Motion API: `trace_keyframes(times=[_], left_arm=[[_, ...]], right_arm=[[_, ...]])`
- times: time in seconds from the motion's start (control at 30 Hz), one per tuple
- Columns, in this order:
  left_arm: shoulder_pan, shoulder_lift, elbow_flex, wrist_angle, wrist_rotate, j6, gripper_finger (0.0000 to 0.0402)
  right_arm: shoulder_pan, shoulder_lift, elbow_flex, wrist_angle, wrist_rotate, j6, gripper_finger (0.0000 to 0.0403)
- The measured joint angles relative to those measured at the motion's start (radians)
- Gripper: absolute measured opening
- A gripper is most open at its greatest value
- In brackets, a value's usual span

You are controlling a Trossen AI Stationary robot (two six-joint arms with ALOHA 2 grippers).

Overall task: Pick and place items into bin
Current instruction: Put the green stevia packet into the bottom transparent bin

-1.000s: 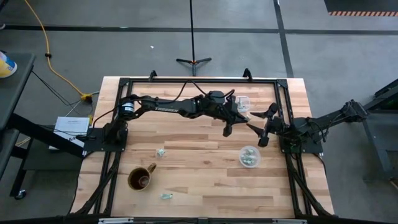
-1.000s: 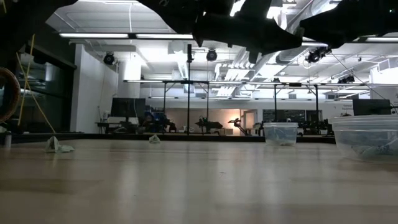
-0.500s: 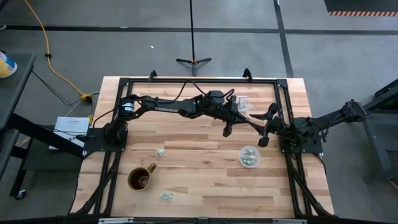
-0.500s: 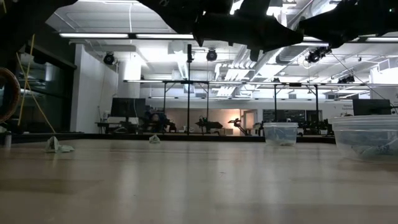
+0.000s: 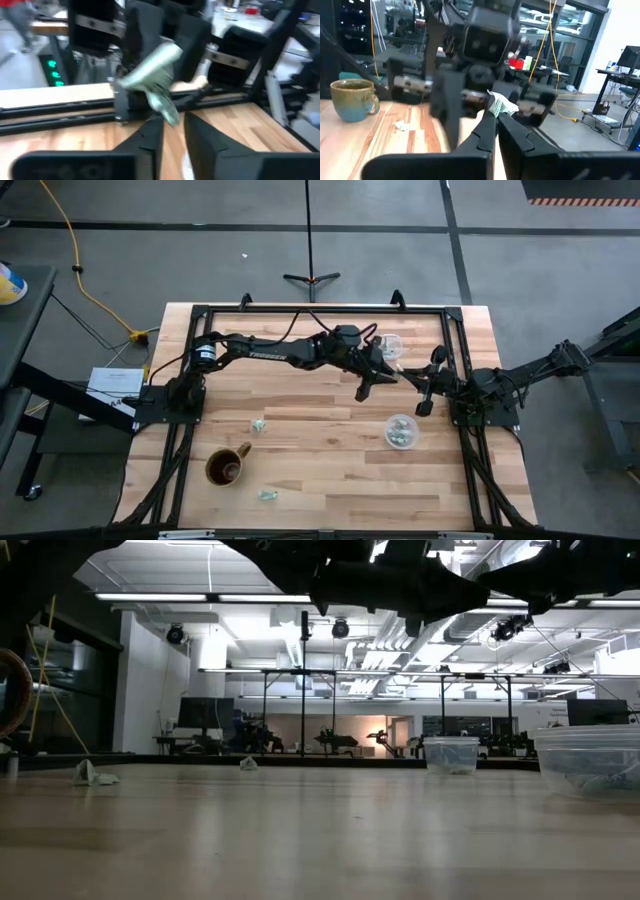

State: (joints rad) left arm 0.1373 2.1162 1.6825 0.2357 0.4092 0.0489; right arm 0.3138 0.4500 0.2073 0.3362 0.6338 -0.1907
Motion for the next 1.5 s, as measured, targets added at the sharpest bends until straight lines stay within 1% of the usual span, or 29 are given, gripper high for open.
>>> trace_keyframes(times=[0.1, 0.2, 0.3, 0.37, 0.47, 0.6, 0.73, 0.83, 0.93, 1.07, 1.13, 1.2, 1.37, 1.5], left_arm=[[0.012, -0.010, -0.001, -0.083, 0.061, 0.008, 0.0165], [0.037, -0.057, -0.002, -0.229, 0.111, 0.001, 0.0212], [0.062, -0.121, 0.000, -0.404, 0.113, 0.001, 0.0246], [0.073, -0.154, 0.000, -0.495, 0.105, 0.008, 0.0259], [0.072, -0.200, -0.001, -0.584, 0.059, 0.031, 0.0267], [0.071, -0.255, 0.000, -0.691, -0.032, 0.059, 0.0268], [0.073, -0.296, 0.000, -0.800, -0.116, 0.073, 0.0268], [0.072, -0.334, 0.000, -0.899, -0.170, 0.079, 0.0268], [0.072, -0.374, -0.028, -0.969, -0.245, 0.088, 0.0268], [0.073, -0.467, -0.150, -0.936, -0.280, 0.086, 0.0268], [0.073, -0.534, -0.242, -0.890, -0.294, 0.086, 0.0269], [0.072, -0.616, -0.349, -0.831, -0.336, 0.074, 0.0269], [0.072, -0.879, -0.625, -0.732, -0.431, 0.013, 0.0269], [0.072, -1.136, -0.843, -0.648, -0.492, -0.011, 0.0269]], right_arm=[[0.000, 0.000, 0.003, 0.006, -0.015, -0.016, 0.0003], [0.001, 0.000, 0.036, -0.043, -0.081, 0.016, 0.0003], [0.001, 0.000, 0.095, -0.211, -0.161, 0.105, 0.0003], [0.001, 0.010, 0.137, -0.340, -0.203, 0.194, 0.0002], [0.001, 0.032, 0.172, -0.464, -0.282, 0.334, 0.0002], [0.010, 0.077, 0.171, -0.570, -0.422, 0.494, 0.0001], [0.062, 0.134, 0.170, -0.673, -0.473, 0.607, 0.0001], [0.109, 0.166, 0.170, -0.704, -0.512, 0.655, 0.0001], [0.154, 0.192, 0.170, -0.732, -0.520, 0.689, 0.0001], [0.190, 0.229, 0.170, -0.800, -0.484, 0.736, 0.0000], [0.195, 0.246, 0.170, -0.815, -0.465, 0.756, 0.0000], [0.198, 0.260, 0.170, -0.811, -0.466, 0.759, 0.0000], [0.197, 0.286, 0.170, -0.814, -0.480, 0.760, 0.0000], [0.197, 0.305, 0.170, -0.806, -0.474, 0.760, 0.0000]])
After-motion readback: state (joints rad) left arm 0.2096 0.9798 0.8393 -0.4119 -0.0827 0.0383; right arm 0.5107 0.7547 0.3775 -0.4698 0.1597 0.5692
